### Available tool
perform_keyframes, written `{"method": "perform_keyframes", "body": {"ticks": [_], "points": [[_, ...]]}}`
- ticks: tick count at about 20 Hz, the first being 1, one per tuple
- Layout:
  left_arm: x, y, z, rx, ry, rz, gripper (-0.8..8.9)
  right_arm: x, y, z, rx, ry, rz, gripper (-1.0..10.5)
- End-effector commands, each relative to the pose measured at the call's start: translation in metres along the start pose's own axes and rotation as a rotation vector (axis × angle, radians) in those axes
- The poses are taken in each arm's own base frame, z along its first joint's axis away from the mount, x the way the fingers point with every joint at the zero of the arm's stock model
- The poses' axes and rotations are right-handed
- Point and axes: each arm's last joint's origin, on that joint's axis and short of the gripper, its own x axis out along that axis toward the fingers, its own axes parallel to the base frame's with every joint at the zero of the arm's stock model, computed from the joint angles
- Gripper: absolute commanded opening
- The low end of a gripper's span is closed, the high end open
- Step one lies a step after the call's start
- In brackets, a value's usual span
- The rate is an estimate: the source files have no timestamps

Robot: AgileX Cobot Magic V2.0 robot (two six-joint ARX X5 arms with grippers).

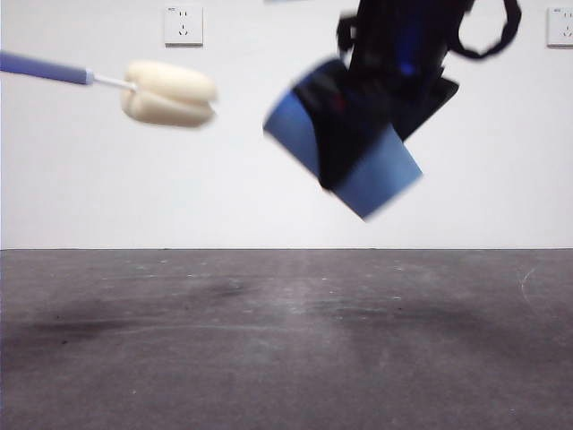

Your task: Pick up the cup brush,pick up the cup,insert the brush into the cup,clean the cup,put the cup brush back,put the cup back to the fixed position on the table

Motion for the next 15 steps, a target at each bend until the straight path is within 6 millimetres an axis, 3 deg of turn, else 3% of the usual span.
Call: {"method": "perform_keyframes", "body": {"ticks": [1, 5, 7, 11, 15], "points": [[0.025, -0.005, -0.003, -0.17, -0.017, 0.032, -0.09, -0.021, -0.008, 0.004, 0.275, -0.099, 0.01, -0.2], [0.086, -0.021, -0.012, -0.383, -0.115, 0.007, -0.09, -0.058, -0.021, 0.003, 0.386, -0.232, 0.083, -0.2], [0.105, -0.026, -0.008, -0.453, -0.152, 0.01, -0.09, -0.075, -0.027, 0.001, 0.406, -0.287, 0.094, -0.2], [0.141, -0.033, 0.013, -0.48, -0.192, 0.027, -0.09, -0.101, -0.033, -0.006, 0.448, -0.369, 0.19, -0.2], [0.183, -0.043, 0.017, -0.48, -0.118, 0.032, -0.09, -0.114, -0.036, -0.016, 0.445, -0.362, 0.187, -0.2]]}}
